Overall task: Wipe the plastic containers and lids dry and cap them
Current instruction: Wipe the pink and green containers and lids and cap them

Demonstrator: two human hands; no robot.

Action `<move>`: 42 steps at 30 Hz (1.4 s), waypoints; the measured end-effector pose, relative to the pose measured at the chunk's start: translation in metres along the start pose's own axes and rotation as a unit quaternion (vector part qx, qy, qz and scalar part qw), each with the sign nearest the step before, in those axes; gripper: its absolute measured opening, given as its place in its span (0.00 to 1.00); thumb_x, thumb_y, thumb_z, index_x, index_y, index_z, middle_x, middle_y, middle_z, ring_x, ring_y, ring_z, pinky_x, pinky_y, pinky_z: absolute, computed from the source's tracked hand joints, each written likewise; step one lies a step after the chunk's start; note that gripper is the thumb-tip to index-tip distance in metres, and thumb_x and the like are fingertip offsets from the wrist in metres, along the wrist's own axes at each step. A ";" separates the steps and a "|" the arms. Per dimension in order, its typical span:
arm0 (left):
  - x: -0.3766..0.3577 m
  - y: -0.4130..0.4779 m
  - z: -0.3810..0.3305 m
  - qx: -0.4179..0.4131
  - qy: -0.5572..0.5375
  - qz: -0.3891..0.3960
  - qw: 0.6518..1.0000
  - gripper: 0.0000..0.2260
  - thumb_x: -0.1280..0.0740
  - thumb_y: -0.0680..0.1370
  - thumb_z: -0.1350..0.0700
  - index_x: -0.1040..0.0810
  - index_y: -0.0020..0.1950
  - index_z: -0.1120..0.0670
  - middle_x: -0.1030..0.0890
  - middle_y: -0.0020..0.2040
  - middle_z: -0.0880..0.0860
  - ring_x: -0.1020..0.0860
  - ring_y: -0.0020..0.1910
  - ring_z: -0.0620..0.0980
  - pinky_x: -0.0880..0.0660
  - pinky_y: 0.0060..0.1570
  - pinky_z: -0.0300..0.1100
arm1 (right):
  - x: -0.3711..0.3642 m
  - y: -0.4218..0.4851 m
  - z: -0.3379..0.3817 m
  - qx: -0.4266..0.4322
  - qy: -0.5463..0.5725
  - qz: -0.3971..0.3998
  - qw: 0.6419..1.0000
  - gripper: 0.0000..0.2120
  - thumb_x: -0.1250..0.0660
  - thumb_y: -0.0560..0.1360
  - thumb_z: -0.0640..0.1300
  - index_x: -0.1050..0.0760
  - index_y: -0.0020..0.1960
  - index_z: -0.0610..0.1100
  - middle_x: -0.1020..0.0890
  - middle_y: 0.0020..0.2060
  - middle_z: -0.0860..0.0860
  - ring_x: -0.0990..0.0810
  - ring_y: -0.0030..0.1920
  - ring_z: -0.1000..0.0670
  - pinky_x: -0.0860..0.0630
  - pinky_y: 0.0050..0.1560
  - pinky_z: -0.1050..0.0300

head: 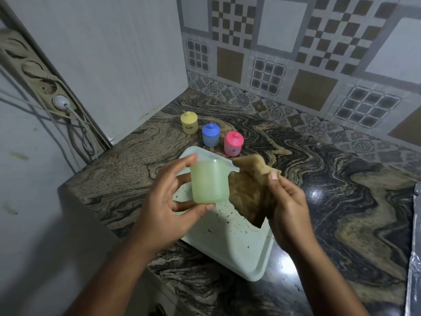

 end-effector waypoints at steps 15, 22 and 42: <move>0.001 0.015 -0.003 -0.008 0.013 -0.052 0.999 0.37 0.19 0.65 0.63 0.27 0.71 0.51 0.23 0.68 0.52 0.23 0.66 0.53 0.18 0.51 0.48 | -0.038 -0.041 0.024 0.199 -0.245 0.149 0.937 0.21 0.40 0.83 0.52 0.35 0.34 0.46 0.34 0.25 0.49 0.36 0.26 0.45 0.38 0.26 0.46; 0.014 0.019 -0.010 -0.016 0.056 -0.054 0.997 0.35 0.18 0.65 0.57 0.26 0.70 0.47 0.24 0.68 0.51 0.25 0.68 0.55 0.17 0.49 0.53 | -0.007 -0.033 -0.004 -0.034 0.062 0.066 0.995 0.16 0.37 0.79 0.47 0.16 0.45 0.38 0.14 0.44 0.38 0.16 0.44 0.38 0.17 0.48 0.39; -0.016 0.007 0.008 0.060 0.008 0.002 0.998 0.40 0.17 0.59 0.59 0.26 0.70 0.47 0.20 0.66 0.49 0.24 0.67 0.47 0.19 0.56 0.50 | -0.043 -0.012 0.034 0.088 -0.085 0.110 0.986 0.18 0.42 0.83 0.46 0.23 0.39 0.40 0.30 0.27 0.45 0.35 0.24 0.48 0.40 0.21 0.58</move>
Point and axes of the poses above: each hand's wrist, its own y-axis towards the middle knuckle, its own x-axis out of the back of the hand, z = x × y, the point moved 8 cm from there along y, towards the middle knuckle
